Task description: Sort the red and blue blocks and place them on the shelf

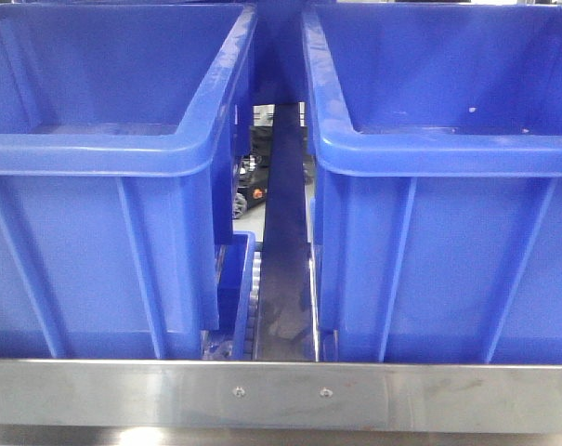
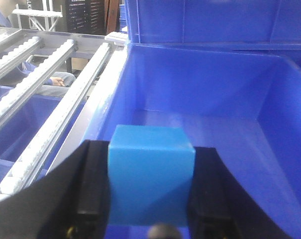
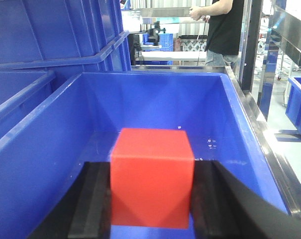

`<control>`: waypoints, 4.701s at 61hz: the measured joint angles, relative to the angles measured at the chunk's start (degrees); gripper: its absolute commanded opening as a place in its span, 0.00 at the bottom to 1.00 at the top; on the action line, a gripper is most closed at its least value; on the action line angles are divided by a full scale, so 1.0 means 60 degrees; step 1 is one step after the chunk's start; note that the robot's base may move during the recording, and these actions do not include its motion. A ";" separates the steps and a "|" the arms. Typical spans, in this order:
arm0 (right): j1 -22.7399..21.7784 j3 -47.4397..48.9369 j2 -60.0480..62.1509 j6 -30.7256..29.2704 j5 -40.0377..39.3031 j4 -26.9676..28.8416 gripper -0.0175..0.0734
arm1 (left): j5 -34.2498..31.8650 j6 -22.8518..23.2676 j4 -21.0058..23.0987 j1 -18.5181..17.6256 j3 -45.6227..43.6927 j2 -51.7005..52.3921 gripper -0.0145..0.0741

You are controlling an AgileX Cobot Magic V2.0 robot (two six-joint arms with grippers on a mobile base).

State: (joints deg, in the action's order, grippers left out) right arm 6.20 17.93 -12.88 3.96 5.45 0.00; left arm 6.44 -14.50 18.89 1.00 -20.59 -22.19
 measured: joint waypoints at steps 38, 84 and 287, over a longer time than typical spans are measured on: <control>0.0000 0.0000 0.0000 0.0000 0.0000 0.0000 0.26 | 0.0000 0.0000 0.0000 0.0000 0.0000 0.0000 0.32; 0.0000 0.0000 0.0000 0.0000 0.0000 0.0000 0.26 | 0.0000 0.0000 0.0000 0.0000 0.0000 0.0000 0.32; 0.0000 0.2766 -0.4287 0.0000 -0.0596 0.0000 0.25 | -0.2272 -0.1207 0.1258 -0.2772 -0.2990 -0.4388 0.30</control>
State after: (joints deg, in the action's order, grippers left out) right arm 6.20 34.52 -38.60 3.96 1.87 0.00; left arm -7.20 -21.74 26.43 -15.63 -38.53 -48.52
